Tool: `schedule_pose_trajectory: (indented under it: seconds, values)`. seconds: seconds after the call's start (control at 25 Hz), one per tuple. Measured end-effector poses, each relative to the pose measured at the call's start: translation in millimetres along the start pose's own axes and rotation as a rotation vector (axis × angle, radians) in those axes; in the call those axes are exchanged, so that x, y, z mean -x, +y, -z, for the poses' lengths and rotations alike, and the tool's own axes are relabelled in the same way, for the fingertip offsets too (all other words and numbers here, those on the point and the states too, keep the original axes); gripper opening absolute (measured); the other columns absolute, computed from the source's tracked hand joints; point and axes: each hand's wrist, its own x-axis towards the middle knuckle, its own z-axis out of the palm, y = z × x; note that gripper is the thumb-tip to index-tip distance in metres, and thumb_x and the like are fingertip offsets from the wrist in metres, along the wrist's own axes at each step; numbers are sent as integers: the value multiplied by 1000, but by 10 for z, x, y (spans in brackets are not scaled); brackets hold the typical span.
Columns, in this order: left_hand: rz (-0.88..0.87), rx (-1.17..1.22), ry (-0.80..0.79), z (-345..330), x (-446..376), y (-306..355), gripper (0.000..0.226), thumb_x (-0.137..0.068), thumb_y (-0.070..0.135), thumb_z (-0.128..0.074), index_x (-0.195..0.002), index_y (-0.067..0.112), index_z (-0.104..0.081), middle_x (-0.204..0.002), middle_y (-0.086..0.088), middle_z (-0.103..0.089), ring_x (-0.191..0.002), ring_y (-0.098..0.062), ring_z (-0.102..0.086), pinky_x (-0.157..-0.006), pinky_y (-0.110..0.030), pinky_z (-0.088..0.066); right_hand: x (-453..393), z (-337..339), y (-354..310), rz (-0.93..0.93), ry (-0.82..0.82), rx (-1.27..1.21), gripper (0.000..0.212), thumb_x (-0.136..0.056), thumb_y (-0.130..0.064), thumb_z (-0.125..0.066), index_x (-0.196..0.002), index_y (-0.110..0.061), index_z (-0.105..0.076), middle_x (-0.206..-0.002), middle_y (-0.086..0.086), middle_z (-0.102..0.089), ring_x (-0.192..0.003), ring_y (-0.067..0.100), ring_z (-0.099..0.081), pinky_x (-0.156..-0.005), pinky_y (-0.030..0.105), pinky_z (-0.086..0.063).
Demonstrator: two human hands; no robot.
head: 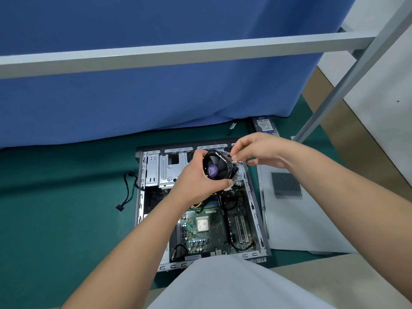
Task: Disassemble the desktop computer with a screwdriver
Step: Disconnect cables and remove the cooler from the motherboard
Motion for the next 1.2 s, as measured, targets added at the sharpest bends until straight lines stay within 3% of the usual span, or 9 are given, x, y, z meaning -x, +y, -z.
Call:
schedule_pose_trajectory:
  seconds: [0.12,0.32,0.44,0.52,0.64,0.84,0.92,1.0,1.2]
  values:
    - [13,73,2,-40,1,15,80,-60,64,-85,-119,37,-39,-107,21,-61,-95,1,-62,-80,-30,-51,60,-112,167,48,68,-157,12,-91,-15,-73,-87,-25,-77,-79,-12,-71,-68,1,-62,-90,36,-49]
    - [79,-109,174,-168,-23,102,77,-55,74,-77,-110,39,-36,-109,16,-61,-101,-19,-61,-95,-49,-49,252,-449,441,131,97,-358,19,-99,-44,-63,-117,-43,-69,-119,-10,-72,-100,18,-68,-97,38,-57]
    - [67,-153,189,-263,-74,170,84,-56,73,-77,-120,33,-40,-118,9,-57,-111,-20,-56,-96,-49,-47,256,-598,536,189,138,-475,38,-97,-27,-70,-132,-31,-59,-87,-4,-74,-84,14,-71,-94,40,-59]
    - [58,-38,102,-278,-117,156,87,-61,68,-83,-129,34,-42,-125,6,-56,-116,-18,-55,-95,-44,-48,233,-578,593,212,235,-500,36,-97,-17,-69,-131,-25,-59,-84,1,-74,-80,16,-72,-90,42,-61]
    - [184,272,-23,-176,-209,111,60,-79,65,-75,-129,45,-48,-119,12,-63,-106,-7,-63,-81,-28,-47,244,-373,675,193,227,-539,32,-94,-18,-70,-125,-28,-66,-104,15,-76,-93,34,-74,-86,44,-62]
    - [378,560,-161,-285,-464,58,50,-75,56,-81,-112,23,-75,-115,1,-76,-99,-17,-64,-98,-38,-51,134,-44,794,161,109,-593,38,-83,-33,-75,-121,-33,-72,-113,13,-75,-88,31,-67,-81,44,-62]
    - [445,658,-110,-420,-557,111,50,-72,52,-87,-109,20,-77,-106,-5,-73,-83,-18,-55,-89,-35,-51,55,76,845,145,144,-478,37,-91,-39,-71,-129,-40,-67,-122,11,-71,-93,25,-68,-87,43,-61]
    - [486,686,-62,-542,-669,162,47,-70,50,-89,-105,21,-77,-92,-1,-70,-71,-14,-51,-82,-33,-51,1,236,908,143,275,-68,45,-99,-49,-59,-144,-45,-53,-135,1,-61,-102,15,-65,-100,34,-52]
    - [497,627,-25,-722,-1002,290,51,-65,51,-90,-102,20,-76,-91,4,-78,-74,-16,-56,-78,-34,-49,12,638,895,306,311,432,75,-90,-64,-62,-155,-36,-37,-152,-13,-36,-132,0,-42,-111,24,-34]
